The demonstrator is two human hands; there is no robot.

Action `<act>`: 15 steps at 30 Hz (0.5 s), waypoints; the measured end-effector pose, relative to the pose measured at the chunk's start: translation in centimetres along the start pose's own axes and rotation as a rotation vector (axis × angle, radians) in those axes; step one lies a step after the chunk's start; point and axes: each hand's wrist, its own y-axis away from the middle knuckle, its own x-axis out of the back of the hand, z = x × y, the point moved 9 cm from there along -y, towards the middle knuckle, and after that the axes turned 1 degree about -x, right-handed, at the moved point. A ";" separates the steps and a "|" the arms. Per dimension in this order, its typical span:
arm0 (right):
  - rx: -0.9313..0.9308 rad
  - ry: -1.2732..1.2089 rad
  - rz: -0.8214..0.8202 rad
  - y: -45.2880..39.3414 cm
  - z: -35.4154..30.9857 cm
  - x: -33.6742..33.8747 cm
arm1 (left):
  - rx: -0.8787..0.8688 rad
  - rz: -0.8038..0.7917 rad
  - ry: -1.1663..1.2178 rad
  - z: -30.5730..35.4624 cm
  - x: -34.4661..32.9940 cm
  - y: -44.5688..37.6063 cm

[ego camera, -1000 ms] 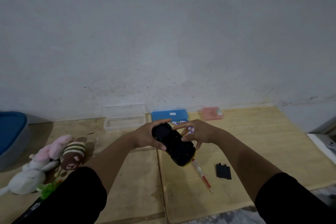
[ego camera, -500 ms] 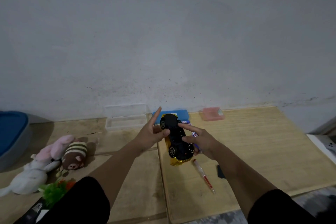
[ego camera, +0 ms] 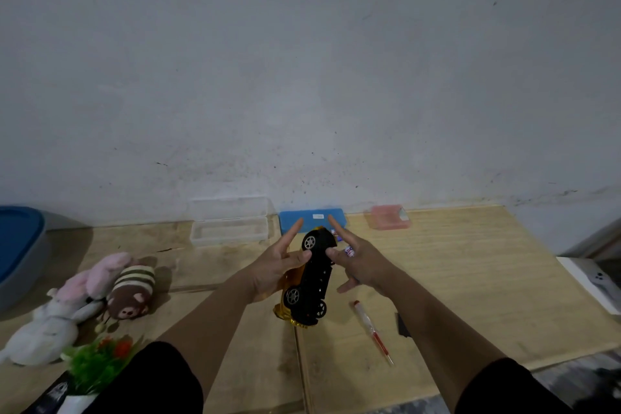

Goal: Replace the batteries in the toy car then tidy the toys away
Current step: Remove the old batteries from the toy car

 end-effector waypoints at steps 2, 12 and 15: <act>-0.008 0.007 0.036 -0.1 -0.7 0.6 | 0.007 0.001 -0.045 -0.3 0.3 0.1; -0.107 -0.141 0.143 -0.9 -1.6 -0.3 | -0.028 0.014 -0.092 -0.1 1.6 -0.4; -0.155 -0.239 0.162 -1.4 -0.9 -0.2 | -0.014 -0.003 -0.104 -0.5 1.5 -0.5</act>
